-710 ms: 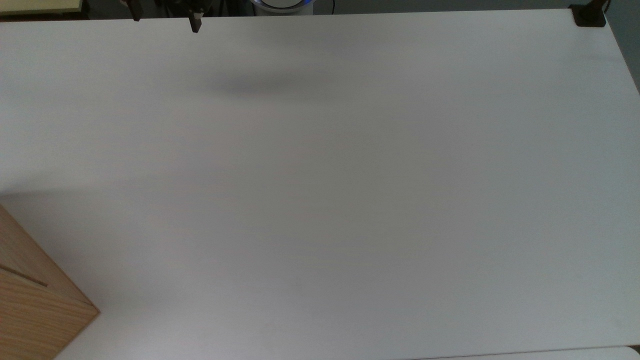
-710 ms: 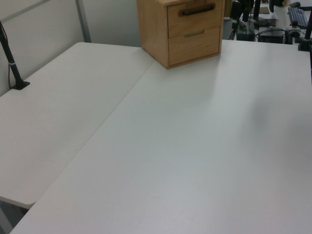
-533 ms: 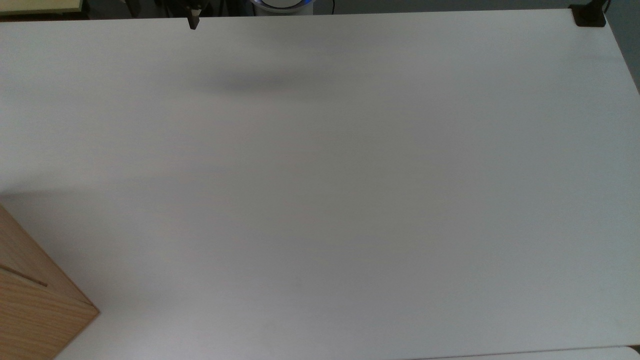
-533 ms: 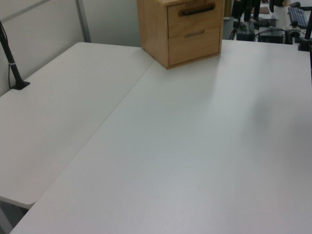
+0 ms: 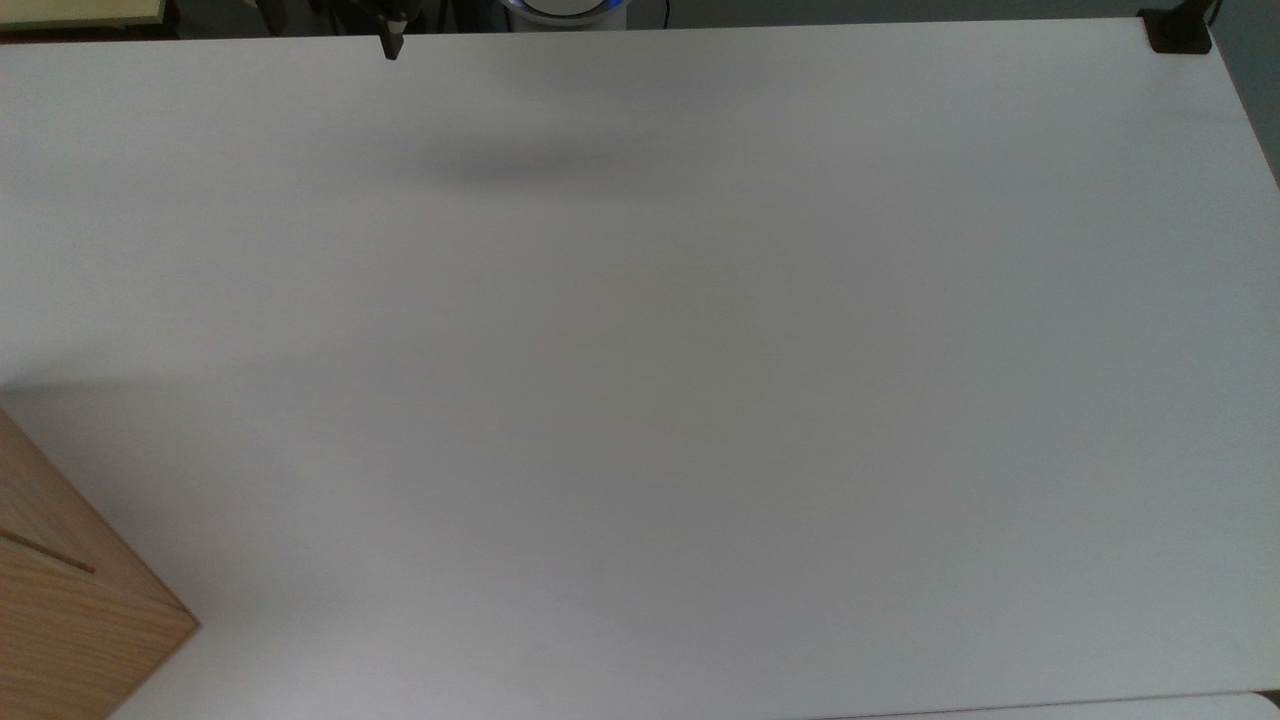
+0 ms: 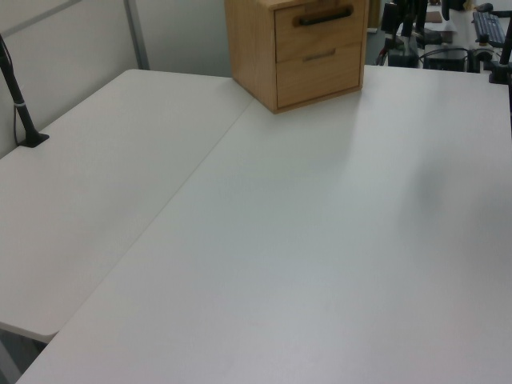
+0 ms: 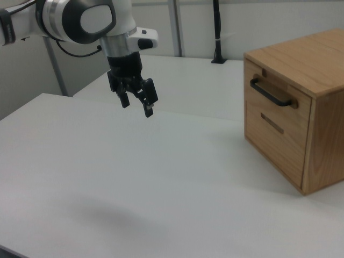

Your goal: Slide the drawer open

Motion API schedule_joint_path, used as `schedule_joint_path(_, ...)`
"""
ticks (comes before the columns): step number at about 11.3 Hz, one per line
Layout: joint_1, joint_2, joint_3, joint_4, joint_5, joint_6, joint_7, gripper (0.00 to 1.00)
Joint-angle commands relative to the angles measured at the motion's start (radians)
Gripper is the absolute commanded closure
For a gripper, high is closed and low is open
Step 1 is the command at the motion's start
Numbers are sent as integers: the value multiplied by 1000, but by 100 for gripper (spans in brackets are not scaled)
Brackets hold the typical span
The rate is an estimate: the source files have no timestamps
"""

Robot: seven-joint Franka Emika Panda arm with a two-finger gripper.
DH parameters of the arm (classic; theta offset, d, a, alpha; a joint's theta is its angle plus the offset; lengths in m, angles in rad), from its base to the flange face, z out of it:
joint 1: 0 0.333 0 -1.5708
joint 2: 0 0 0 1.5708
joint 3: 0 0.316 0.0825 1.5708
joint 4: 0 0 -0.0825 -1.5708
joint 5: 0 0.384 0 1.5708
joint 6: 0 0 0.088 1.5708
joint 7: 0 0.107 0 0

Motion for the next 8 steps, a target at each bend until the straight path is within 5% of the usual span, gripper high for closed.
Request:
schedule_joint_path(1, 2, -5, -1, 3, -13, -17, -16, 0)
schedule_joint_path(6, -7, 62, -4, 68, -69, 19, -48, 0)
schedule_joint_path(8, -10, 110, -6, 63, -111, 161, -188, 0)
